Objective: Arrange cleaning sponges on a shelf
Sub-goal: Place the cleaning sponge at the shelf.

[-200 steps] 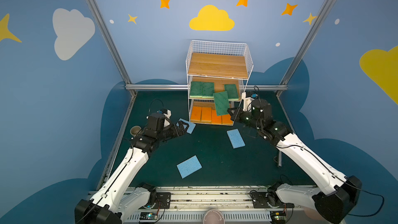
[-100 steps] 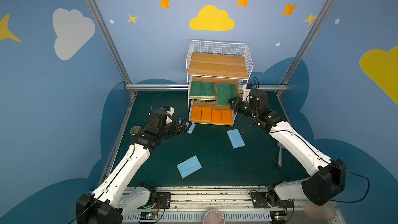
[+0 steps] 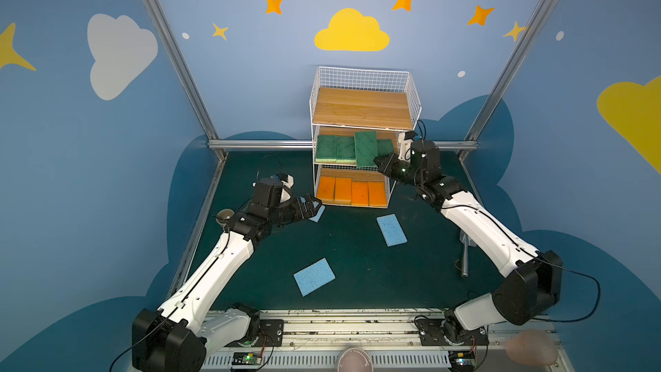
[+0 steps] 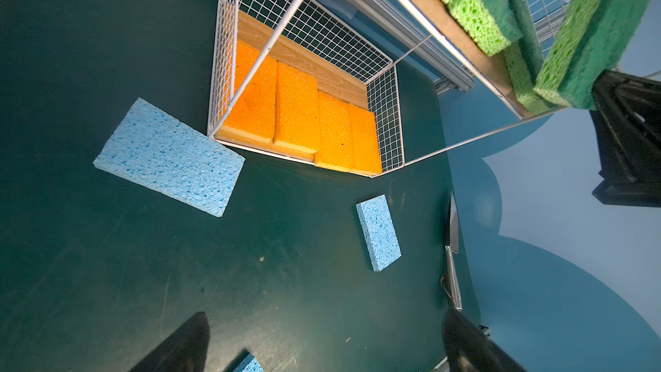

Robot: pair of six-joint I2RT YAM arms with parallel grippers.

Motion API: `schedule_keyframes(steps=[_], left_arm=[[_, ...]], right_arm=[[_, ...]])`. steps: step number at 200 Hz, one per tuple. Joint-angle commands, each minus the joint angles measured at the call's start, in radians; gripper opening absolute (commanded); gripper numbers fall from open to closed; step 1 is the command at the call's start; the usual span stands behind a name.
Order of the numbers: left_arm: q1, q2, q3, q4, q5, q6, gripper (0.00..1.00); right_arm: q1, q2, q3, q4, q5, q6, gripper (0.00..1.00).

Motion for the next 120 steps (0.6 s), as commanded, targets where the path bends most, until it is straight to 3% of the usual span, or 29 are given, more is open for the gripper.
schedule_keyframes(steps=[1,120], left_arm=[[-0.003,0.010,0.026,0.006,0.010,0.020,1.00],[-0.004,0.004,0.014,-0.001,0.009,0.023,1.00]], right_arm=[[-0.021,0.018,0.046,0.008,0.041,0.010,0.00],[-0.021,0.027,0.029,0.021,0.112,0.049,0.00]])
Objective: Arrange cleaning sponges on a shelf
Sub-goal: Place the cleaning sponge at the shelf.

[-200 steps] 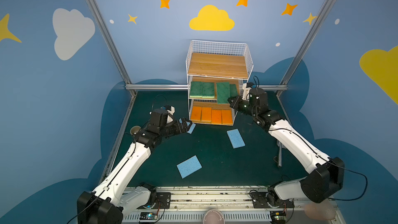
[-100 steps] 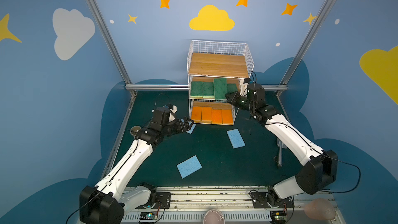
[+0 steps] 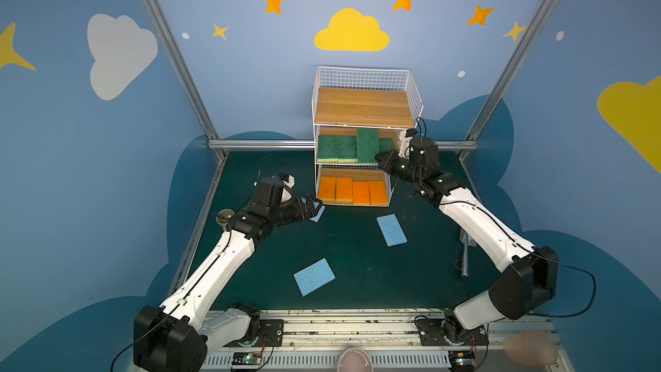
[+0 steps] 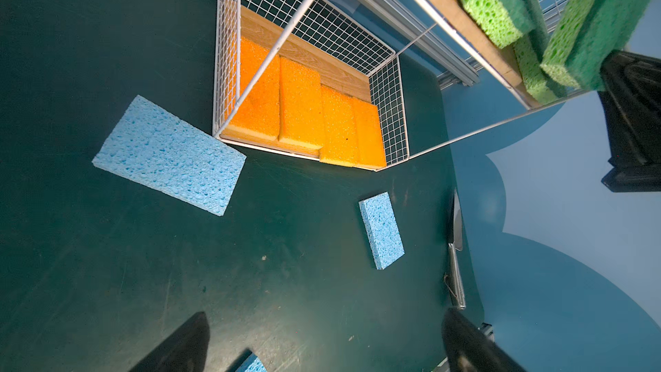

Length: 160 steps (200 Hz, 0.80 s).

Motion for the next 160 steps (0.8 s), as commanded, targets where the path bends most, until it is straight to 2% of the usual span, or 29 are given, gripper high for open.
schedule_keyframes(steps=[1,82,96,112,133,160], left_arm=[[-0.002,-0.010,0.014,-0.001,0.005,0.015,1.00],[-0.002,-0.023,0.009,-0.013,-0.002,0.021,1.00],[-0.002,-0.024,0.009,-0.015,0.000,0.024,1.00],[-0.002,-0.024,0.007,-0.016,0.000,0.024,1.00],[-0.003,-0.023,0.005,-0.018,0.001,0.023,1.00],[-0.003,-0.031,0.008,-0.023,0.000,0.024,1.00]], right_arm=[[-0.017,0.004,0.006,0.029,0.067,0.027,0.00],[-0.004,0.032,0.034,-0.010,0.119,0.013,0.00],[0.000,0.039,0.040,-0.016,0.124,0.011,0.02],[0.000,0.046,0.046,-0.019,0.123,0.010,0.09],[0.002,0.051,0.046,-0.015,0.122,0.009,0.25],[0.003,0.052,0.043,-0.012,0.121,0.006,0.36]])
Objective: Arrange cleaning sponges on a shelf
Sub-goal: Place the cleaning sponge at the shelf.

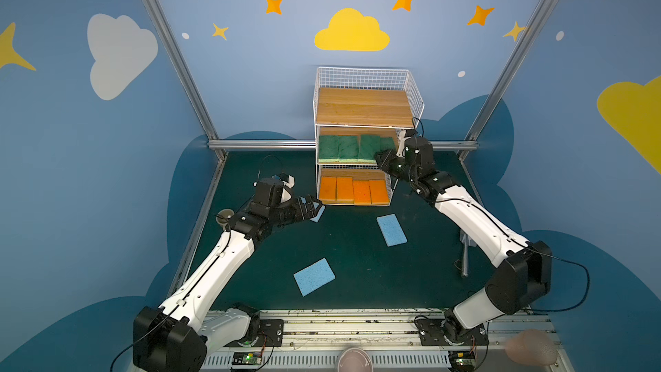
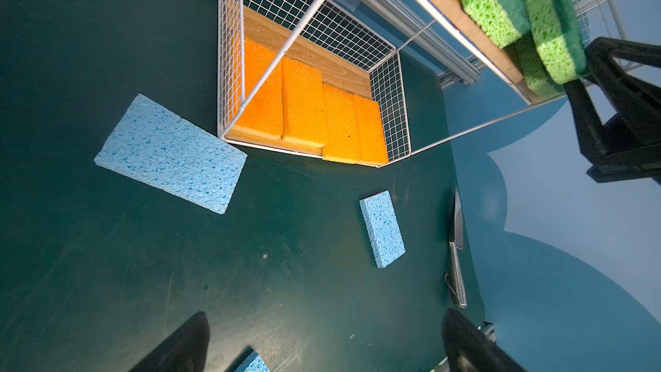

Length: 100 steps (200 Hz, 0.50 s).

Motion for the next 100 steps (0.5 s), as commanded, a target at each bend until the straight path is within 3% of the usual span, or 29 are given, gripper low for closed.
schedule_keyframes(steps=[1,63,100], left_arm=[[-0.003,-0.027,0.008,-0.016,0.002,0.022,1.00],[-0.002,-0.039,0.015,-0.025,0.002,0.020,1.00],[-0.004,-0.041,0.024,-0.025,0.001,0.020,1.00]], right_arm=[[-0.010,0.012,0.026,-0.003,0.037,0.012,0.37],[-0.006,-0.035,-0.004,0.031,0.012,0.000,0.56],[-0.002,-0.085,-0.018,0.021,-0.019,-0.008,0.59]])
